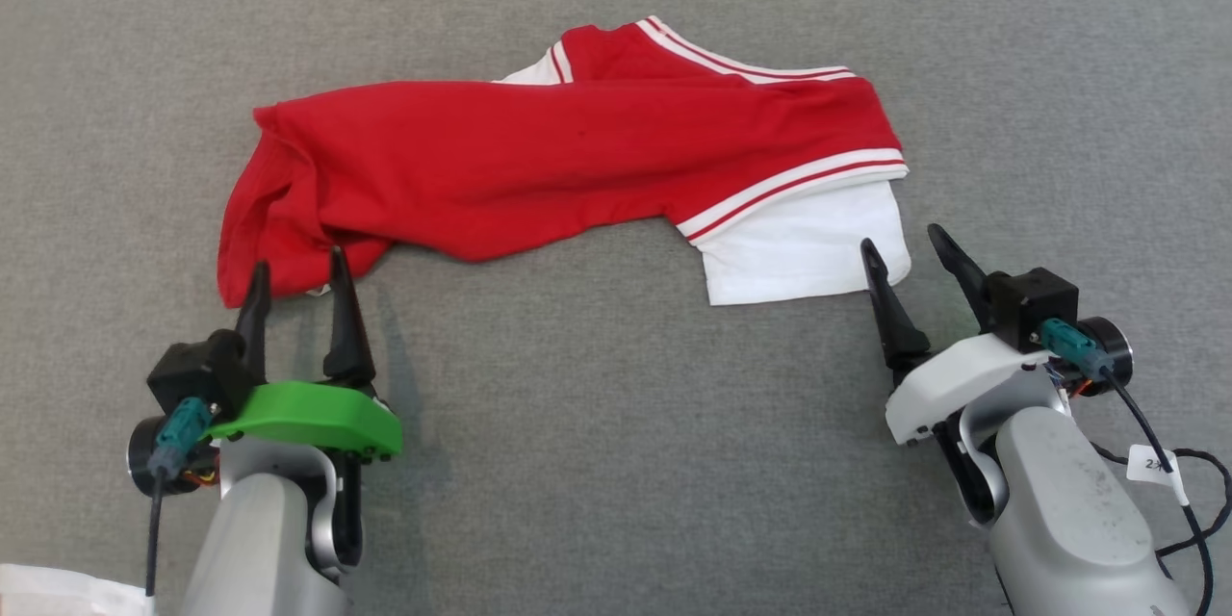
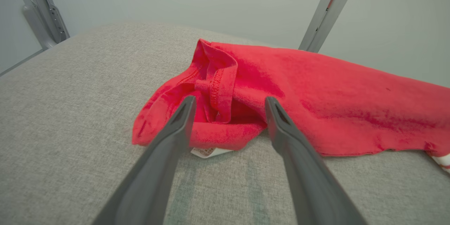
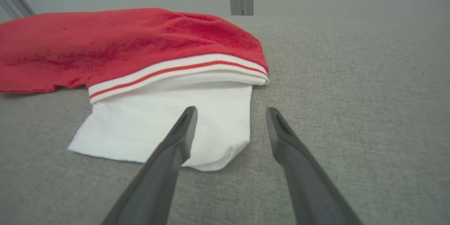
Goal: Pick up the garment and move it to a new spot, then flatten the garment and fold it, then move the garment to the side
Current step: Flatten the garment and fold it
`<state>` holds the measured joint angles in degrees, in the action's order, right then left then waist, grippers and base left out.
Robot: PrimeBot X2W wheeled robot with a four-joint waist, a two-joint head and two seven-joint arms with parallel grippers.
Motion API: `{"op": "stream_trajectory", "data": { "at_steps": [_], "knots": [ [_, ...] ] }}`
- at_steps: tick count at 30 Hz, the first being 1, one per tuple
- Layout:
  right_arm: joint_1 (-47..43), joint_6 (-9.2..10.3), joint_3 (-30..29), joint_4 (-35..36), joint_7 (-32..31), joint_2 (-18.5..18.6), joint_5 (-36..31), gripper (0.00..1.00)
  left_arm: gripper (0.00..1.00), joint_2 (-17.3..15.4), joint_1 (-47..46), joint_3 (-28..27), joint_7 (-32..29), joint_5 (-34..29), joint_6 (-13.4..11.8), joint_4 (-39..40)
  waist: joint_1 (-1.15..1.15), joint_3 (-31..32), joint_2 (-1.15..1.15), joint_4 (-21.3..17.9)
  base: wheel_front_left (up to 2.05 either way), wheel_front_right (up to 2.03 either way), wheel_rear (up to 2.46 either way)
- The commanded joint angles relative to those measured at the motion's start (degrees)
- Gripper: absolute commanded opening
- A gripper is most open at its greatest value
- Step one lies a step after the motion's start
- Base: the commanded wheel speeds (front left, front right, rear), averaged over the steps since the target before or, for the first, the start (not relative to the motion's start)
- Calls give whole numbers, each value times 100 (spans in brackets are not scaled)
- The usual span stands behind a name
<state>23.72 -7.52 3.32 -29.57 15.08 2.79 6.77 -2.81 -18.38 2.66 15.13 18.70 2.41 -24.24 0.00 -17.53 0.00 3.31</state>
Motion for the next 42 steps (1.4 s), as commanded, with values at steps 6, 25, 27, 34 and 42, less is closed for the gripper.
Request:
{"op": "stream_trajectory", "data": {
  "at_steps": [6,25,27,34,42],
  "knots": [
    [259,5,-173,-1287,-34,19,-194,0,100,-26,250,519,0,201,-139,94,0,9,0,389,0,0,0],
    [-542,8,-1826,-142,6,117,-484,100,100,-25,852,1209,1,-40,-42,-36,0,539,0,-125,0,0,0],
    [-555,8,-1770,-37,6,75,-456,100,100,-25,833,1286,0,-55,-47,-49,0,494,0,-160,0,0,0],
    [-456,8,-1525,202,6,24,-318,100,100,-24,531,1408,1,-132,-283,-186,0,203,0,-295,0,0,0],
    [-474,8,-1338,187,6,26,-203,100,100,-25,298,1424,1,-116,-600,-406,0,40,0,-401,0,0,0]
  ]
}}
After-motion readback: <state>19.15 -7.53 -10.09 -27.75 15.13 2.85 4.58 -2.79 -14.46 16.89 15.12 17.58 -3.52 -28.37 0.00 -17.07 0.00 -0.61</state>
